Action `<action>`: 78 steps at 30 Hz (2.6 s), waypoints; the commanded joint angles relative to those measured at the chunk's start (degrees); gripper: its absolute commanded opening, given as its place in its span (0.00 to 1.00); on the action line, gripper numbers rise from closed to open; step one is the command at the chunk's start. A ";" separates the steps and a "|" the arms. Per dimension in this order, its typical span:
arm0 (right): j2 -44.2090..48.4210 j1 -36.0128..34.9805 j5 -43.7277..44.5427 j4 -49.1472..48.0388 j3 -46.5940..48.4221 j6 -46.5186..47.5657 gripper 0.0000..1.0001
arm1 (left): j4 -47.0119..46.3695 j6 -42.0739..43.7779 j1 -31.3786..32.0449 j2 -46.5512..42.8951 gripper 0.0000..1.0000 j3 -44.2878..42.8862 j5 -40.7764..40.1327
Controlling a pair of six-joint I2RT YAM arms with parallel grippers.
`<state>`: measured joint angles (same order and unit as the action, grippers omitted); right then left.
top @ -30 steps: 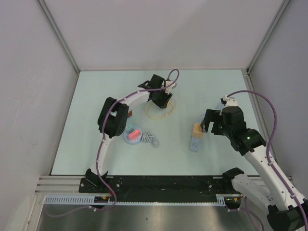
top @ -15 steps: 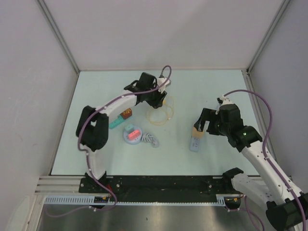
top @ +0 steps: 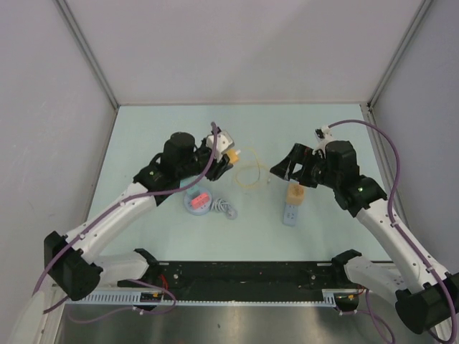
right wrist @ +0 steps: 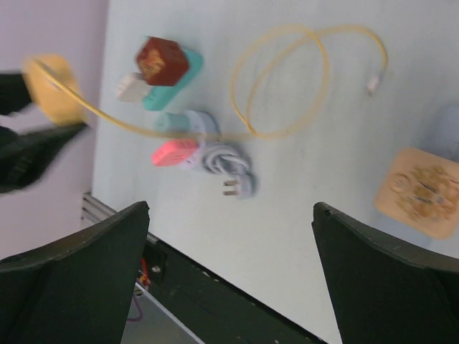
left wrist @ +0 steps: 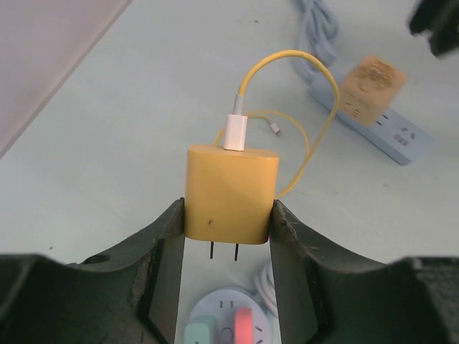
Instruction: Insert the plug
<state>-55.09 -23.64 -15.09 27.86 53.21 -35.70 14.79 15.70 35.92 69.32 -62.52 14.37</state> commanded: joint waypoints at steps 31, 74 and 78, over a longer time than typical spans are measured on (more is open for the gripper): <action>-11.00 -12.57 -13.21 -15.64 6.99 -12.20 0.60 | -19.18 -1.29 11.80 -10.87 0.17 15.06 7.69; -8.71 -15.30 35.66 20.22 -1.27 -7.72 0.00 | -22.09 -12.71 13.03 -9.03 0.95 21.57 -8.65; -9.42 -15.56 34.95 19.34 -1.35 -7.63 0.00 | -18.40 -13.68 14.44 -5.52 0.93 19.55 -12.95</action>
<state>-64.23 -38.65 17.02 49.43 51.72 -43.44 -5.74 5.28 48.84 60.88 -41.34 5.80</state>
